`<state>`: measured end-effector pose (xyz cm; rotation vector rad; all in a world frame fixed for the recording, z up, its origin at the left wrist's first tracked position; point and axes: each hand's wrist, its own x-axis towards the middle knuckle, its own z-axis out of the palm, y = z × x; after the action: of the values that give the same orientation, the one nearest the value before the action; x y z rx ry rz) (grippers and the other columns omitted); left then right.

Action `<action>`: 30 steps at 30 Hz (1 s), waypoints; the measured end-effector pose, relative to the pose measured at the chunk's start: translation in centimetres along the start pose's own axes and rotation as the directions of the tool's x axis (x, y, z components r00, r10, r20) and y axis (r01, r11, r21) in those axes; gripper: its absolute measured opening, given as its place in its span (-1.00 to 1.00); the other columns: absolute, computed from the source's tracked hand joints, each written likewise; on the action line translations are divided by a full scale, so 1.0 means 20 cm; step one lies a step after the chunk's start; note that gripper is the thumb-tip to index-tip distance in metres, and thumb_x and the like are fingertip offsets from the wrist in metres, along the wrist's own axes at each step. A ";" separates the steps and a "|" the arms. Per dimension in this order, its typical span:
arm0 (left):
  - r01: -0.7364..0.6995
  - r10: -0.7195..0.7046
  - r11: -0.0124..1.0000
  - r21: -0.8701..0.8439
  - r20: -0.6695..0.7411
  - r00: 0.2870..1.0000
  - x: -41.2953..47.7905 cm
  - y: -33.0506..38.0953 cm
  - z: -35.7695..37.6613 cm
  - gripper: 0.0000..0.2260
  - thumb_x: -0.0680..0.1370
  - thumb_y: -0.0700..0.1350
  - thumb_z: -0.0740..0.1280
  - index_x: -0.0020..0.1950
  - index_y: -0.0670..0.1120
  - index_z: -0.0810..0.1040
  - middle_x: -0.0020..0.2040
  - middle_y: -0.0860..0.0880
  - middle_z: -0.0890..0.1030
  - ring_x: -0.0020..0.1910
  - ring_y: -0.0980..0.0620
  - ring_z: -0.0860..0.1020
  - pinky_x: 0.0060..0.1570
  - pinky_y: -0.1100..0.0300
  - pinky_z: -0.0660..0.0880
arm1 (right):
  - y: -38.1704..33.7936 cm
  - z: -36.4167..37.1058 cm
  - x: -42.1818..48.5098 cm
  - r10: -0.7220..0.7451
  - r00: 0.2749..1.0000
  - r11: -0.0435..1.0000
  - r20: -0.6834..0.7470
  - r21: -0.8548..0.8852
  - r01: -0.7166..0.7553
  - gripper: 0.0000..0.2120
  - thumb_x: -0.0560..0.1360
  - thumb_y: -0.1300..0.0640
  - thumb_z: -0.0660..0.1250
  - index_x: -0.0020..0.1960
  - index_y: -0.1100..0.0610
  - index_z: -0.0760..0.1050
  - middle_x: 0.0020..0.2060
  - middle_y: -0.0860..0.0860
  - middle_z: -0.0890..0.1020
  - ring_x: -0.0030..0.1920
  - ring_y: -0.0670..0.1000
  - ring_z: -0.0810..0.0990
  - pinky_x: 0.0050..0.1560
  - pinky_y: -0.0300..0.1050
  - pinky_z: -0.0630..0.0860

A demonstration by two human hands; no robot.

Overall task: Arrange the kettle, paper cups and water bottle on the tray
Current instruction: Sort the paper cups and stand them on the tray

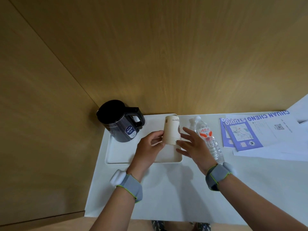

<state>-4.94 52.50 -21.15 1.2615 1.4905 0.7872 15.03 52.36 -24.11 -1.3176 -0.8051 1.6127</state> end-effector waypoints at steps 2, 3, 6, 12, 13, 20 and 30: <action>0.000 0.000 1.000 0.001 -0.037 0.999 0.03 -0.02 0.01 -0.63 0.55 -0.26 0.42 0.32 0.03 0.65 0.20 0.15 0.72 0.18 0.28 0.65 0.21 0.27 0.56 | 0.01 0.00 0.05 -0.054 0.999 0.996 0.003 -0.077 0.054 -0.46 0.52 0.36 0.48 0.44 0.08 0.48 0.27 0.08 0.66 0.24 0.14 0.69 0.27 0.15 0.63; 0.003 -0.003 1.000 0.002 -0.052 0.999 0.04 -0.03 0.01 -0.62 0.54 -0.28 0.41 0.32 0.03 0.65 0.20 0.15 0.72 0.19 0.27 0.65 0.25 0.21 0.56 | 0.02 0.00 0.07 -0.089 0.996 0.986 0.003 -0.142 0.089 -0.47 0.50 0.36 0.50 0.42 0.09 0.51 0.26 0.06 0.67 0.23 0.09 0.70 0.28 0.09 0.63; 0.021 -0.021 1.000 -0.001 -0.082 0.996 0.08 -0.04 0.04 -0.54 0.53 -0.35 0.34 0.37 0.02 0.61 0.24 0.14 0.70 0.22 0.24 0.65 0.31 0.15 0.56 | 0.02 0.01 0.11 -0.161 0.987 0.948 0.017 -0.276 0.159 -0.48 0.47 0.33 0.55 0.38 0.09 0.55 0.24 -0.04 0.69 0.20 -0.11 0.70 0.27 -0.15 0.62; 0.014 -0.011 0.999 0.029 -0.093 0.996 0.15 -0.08 0.08 -0.47 0.53 -0.29 0.36 0.46 0.09 0.52 0.35 0.09 0.62 0.29 0.21 0.60 0.27 0.29 0.52 | 0.03 0.04 0.19 -0.215 0.976 0.890 0.024 -0.407 0.206 -0.46 0.41 0.32 0.60 0.32 0.04 0.57 0.17 -0.14 0.68 0.17 -0.20 0.64 0.06 -0.41 0.58; 0.013 -0.010 0.999 0.032 -0.091 0.996 0.17 -0.09 0.08 -0.47 0.53 -0.29 0.36 0.47 0.08 0.51 0.36 0.08 0.61 0.31 0.20 0.60 0.28 0.28 0.52 | 0.03 0.04 0.21 -0.210 0.977 0.889 0.021 -0.411 0.200 -0.47 0.40 0.34 0.59 0.31 0.05 0.57 0.16 -0.13 0.67 0.17 -0.19 0.63 0.01 -0.42 0.58; 0.023 -0.014 0.998 0.057 -0.144 0.990 0.28 -0.16 0.09 -0.53 0.53 -0.22 0.43 0.41 0.06 0.50 0.34 0.09 0.61 0.32 0.14 0.57 0.31 0.09 0.56 | 0.06 0.08 0.34 -0.220 0.975 0.885 0.036 -0.413 0.215 -0.60 0.48 0.30 0.53 0.28 0.11 0.56 0.17 -0.05 0.69 0.19 -0.09 0.66 0.07 -0.39 0.58; 0.048 -0.041 0.998 0.031 -0.194 0.980 0.39 -0.24 0.11 -0.48 0.50 -0.14 0.46 0.44 -0.01 0.44 0.35 0.05 0.56 0.31 0.08 0.54 0.26 0.13 0.54 | 0.17 0.15 0.49 -0.235 0.969 0.876 0.071 -0.417 0.243 -0.53 0.42 -0.19 0.44 0.31 -0.39 0.47 0.31 -0.20 0.65 0.36 -0.11 0.60 0.41 0.13 0.53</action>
<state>-4.09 58.61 -28.38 1.2010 1.6892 0.8766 10.88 60.07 -30.41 -1.4318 -1.3328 1.2958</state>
